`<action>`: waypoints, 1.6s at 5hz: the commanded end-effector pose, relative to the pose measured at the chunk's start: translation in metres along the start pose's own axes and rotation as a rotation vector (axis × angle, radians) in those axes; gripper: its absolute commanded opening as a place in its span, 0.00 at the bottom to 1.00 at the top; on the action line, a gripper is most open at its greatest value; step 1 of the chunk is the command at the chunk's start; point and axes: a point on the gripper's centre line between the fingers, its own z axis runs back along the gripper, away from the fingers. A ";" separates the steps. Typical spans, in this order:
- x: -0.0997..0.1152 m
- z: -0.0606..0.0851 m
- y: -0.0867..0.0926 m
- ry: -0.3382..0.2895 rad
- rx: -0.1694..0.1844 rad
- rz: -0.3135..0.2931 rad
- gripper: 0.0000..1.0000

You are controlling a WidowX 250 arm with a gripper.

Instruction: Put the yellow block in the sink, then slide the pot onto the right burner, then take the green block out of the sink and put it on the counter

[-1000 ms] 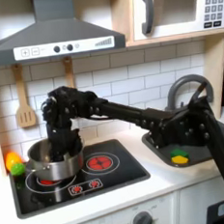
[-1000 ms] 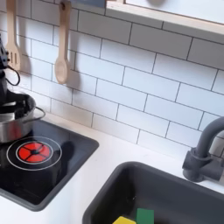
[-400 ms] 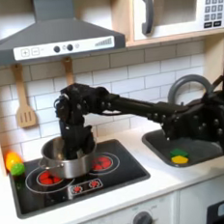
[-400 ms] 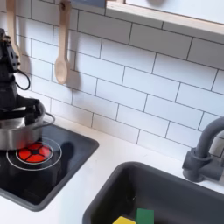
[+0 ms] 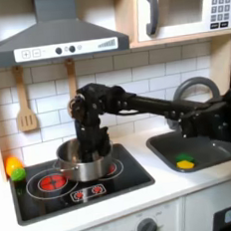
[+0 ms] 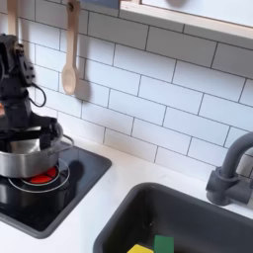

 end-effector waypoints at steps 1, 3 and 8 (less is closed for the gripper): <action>-0.026 0.003 -0.022 0.005 -0.014 -0.057 1.00; -0.053 0.008 -0.036 0.004 -0.023 -0.112 1.00; -0.038 0.075 -0.030 -0.178 -0.006 -0.083 1.00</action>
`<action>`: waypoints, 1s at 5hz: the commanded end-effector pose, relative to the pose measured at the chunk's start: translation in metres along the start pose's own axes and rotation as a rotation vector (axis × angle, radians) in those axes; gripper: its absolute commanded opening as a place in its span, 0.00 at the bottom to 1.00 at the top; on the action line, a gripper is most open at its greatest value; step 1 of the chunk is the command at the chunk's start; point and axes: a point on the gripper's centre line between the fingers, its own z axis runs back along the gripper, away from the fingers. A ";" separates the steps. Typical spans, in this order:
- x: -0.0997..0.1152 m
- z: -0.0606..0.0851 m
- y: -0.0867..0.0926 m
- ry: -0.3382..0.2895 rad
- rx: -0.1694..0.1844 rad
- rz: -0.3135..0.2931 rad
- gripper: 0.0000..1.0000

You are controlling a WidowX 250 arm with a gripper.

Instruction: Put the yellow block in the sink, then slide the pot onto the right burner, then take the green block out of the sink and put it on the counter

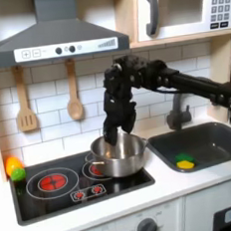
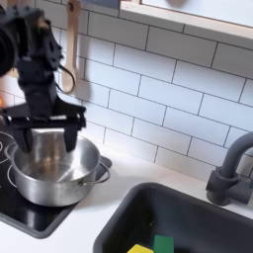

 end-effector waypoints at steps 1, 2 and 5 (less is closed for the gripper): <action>-0.006 0.009 -0.005 0.029 -0.031 -0.019 1.00; -0.025 0.017 -0.014 0.076 -0.054 -0.061 1.00; -0.063 0.039 -0.027 0.104 -0.096 -0.167 1.00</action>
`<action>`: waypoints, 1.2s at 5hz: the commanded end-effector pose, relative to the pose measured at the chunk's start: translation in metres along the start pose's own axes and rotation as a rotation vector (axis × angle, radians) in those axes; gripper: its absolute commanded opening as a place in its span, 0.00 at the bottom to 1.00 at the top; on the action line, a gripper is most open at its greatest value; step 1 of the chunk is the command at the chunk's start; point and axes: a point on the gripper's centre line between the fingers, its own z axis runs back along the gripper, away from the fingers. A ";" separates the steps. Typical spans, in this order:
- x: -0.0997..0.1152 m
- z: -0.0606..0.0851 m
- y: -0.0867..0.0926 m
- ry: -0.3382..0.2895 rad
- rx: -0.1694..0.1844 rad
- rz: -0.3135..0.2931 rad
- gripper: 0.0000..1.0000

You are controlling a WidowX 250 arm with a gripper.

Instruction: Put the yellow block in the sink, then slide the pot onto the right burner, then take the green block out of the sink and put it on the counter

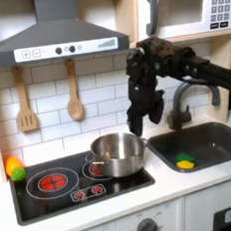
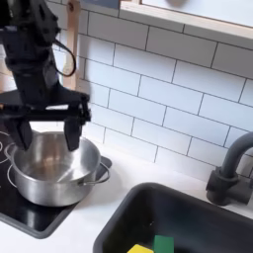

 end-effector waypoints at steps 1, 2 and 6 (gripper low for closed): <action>-0.015 -0.010 -0.026 0.049 -0.043 -0.097 1.00; -0.031 -0.023 -0.039 0.073 -0.063 -0.113 1.00; -0.026 -0.002 -0.083 0.052 -0.064 -0.188 1.00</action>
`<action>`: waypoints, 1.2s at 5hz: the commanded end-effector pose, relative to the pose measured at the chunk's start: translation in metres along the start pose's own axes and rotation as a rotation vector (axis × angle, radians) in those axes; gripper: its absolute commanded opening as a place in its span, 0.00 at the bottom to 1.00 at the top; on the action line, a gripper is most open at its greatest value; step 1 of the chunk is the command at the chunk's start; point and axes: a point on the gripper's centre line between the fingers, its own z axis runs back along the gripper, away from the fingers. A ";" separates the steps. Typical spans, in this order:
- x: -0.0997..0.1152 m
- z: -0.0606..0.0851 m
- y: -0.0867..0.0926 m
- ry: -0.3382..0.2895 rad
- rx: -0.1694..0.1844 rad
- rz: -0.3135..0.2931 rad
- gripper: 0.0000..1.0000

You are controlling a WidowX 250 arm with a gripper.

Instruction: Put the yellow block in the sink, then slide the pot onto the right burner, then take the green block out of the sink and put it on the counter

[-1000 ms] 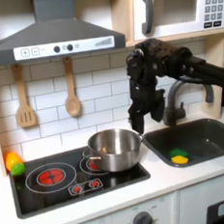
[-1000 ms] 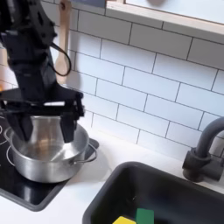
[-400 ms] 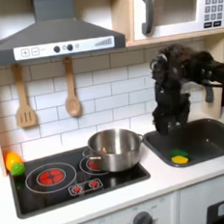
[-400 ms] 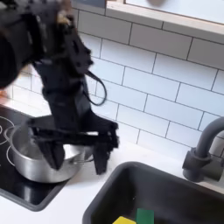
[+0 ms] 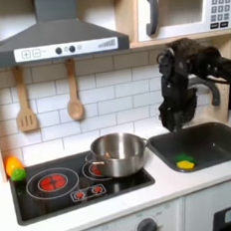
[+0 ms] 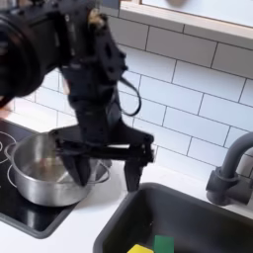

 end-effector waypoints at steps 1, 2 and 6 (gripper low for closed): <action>-0.002 0.032 -0.021 0.029 0.017 -0.067 1.00; -0.009 0.043 -0.023 0.033 -0.010 -0.059 1.00; -0.048 0.006 -0.036 0.139 0.037 -0.067 1.00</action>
